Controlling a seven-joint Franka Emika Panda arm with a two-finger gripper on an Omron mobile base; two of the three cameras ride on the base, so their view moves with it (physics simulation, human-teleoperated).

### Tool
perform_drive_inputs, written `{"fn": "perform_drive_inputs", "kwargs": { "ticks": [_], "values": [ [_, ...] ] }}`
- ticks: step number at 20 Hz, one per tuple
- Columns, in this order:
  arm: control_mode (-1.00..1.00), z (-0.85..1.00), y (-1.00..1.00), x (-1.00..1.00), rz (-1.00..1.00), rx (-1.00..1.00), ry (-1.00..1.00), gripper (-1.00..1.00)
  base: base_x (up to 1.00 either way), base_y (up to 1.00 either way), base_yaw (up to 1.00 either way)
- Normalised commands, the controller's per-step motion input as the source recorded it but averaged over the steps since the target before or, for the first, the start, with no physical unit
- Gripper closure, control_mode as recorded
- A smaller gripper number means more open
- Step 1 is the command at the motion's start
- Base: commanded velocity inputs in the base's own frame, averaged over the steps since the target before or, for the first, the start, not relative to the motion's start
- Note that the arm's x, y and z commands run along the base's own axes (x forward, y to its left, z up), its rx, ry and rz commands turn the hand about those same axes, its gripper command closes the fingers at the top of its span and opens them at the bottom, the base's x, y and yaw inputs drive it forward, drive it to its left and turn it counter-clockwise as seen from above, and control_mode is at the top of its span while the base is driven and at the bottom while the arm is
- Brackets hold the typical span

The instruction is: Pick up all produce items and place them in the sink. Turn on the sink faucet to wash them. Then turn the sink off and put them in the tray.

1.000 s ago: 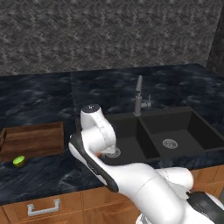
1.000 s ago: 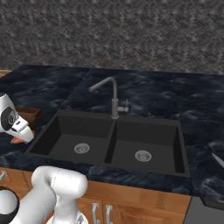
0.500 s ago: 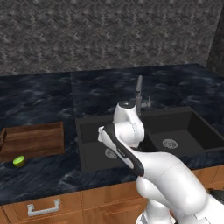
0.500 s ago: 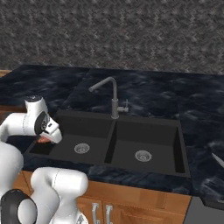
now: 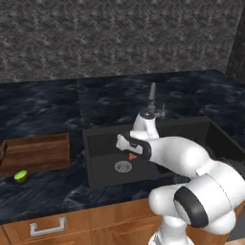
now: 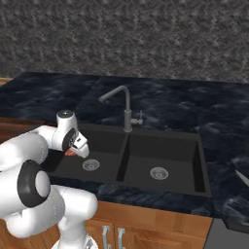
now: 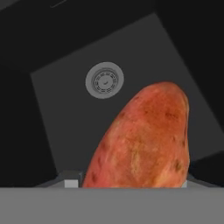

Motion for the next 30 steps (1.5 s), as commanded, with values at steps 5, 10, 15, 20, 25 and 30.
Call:
{"fn": "perform_drive_inputs", "kwargs": {
  "ticks": [5, 10, 15, 20, 25, 30],
  "values": [
    [-1.0, -0.47, 0.0, 0.49, -0.07, -0.09, 0.02, 1.0, 0.0, 0.0, 0.0],
    [-1.0, -0.34, -0.01, 0.28, -0.03, -0.03, 0.06, 1.0, 0.0, 0.0, 0.0],
    [-1.0, -0.43, 0.0, 0.37, -0.03, 0.0, 0.05, 1.0, 0.0, 0.0, 0.0],
    [-1.0, -0.53, 0.0, 0.38, -0.03, -0.02, 0.01, 1.0, 0.0, 0.0, 0.0],
    [-1.0, -0.41, 0.0, 0.28, -0.04, -0.02, 0.0, 1.0, 0.0, 0.0, 0.0],
    [-1.0, -0.42, -0.01, 0.21, -0.05, -0.01, -0.01, 1.0, 0.0, 0.0, 0.0]
  ]
}}
